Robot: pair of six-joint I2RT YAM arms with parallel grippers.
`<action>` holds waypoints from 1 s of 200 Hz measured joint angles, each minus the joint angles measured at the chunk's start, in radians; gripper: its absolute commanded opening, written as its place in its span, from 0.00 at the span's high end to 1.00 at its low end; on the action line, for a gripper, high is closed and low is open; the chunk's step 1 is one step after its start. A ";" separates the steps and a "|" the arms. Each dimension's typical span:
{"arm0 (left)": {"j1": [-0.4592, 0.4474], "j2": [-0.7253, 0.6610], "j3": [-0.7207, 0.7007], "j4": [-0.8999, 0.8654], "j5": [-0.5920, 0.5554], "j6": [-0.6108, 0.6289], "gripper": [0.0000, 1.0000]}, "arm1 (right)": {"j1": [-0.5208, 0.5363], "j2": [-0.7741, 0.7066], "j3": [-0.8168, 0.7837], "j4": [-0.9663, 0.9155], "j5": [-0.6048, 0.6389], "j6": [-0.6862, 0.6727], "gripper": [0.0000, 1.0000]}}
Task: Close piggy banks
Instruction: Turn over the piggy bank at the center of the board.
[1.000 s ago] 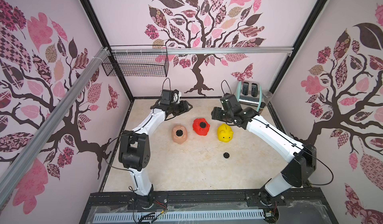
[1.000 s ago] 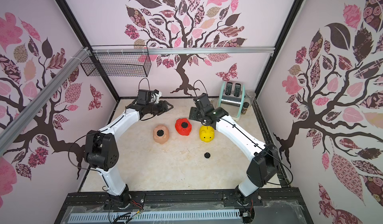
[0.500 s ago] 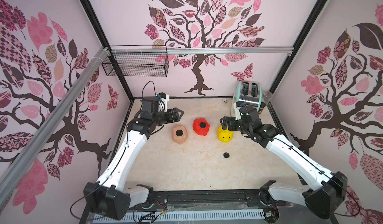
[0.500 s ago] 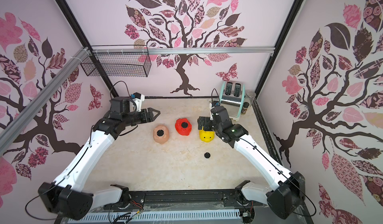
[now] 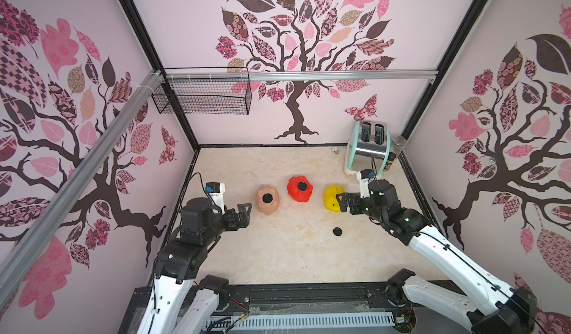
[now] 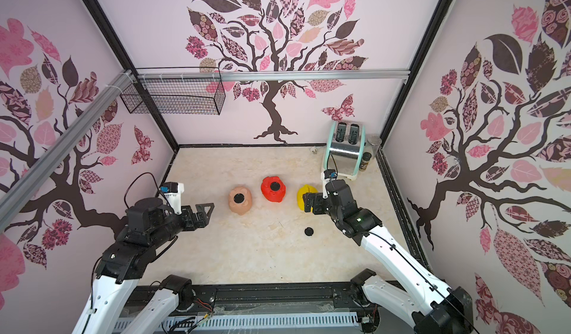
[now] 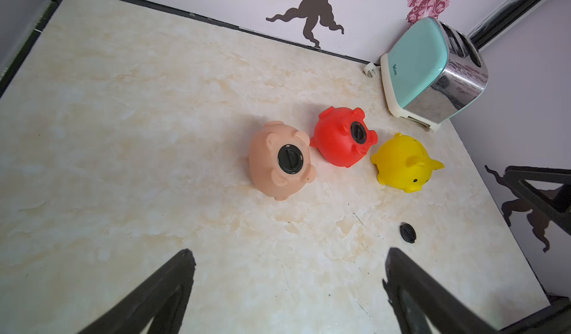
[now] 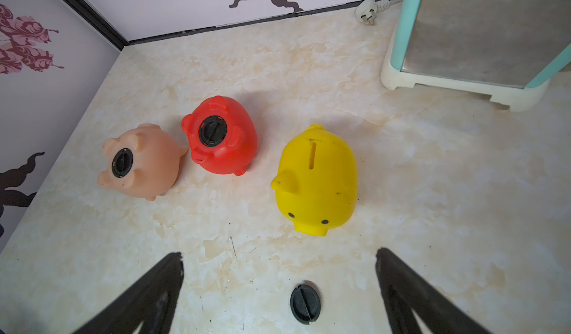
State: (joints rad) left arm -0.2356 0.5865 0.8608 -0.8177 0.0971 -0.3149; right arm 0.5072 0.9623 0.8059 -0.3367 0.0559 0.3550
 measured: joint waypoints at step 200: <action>-0.061 0.028 -0.045 0.002 -0.082 -0.002 0.02 | -0.225 0.170 -0.249 0.440 -0.258 0.172 0.20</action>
State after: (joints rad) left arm -0.2962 0.6144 0.8162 -0.8154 0.0151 -0.3164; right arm 0.2817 1.1324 0.5568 0.1036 -0.2020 0.5274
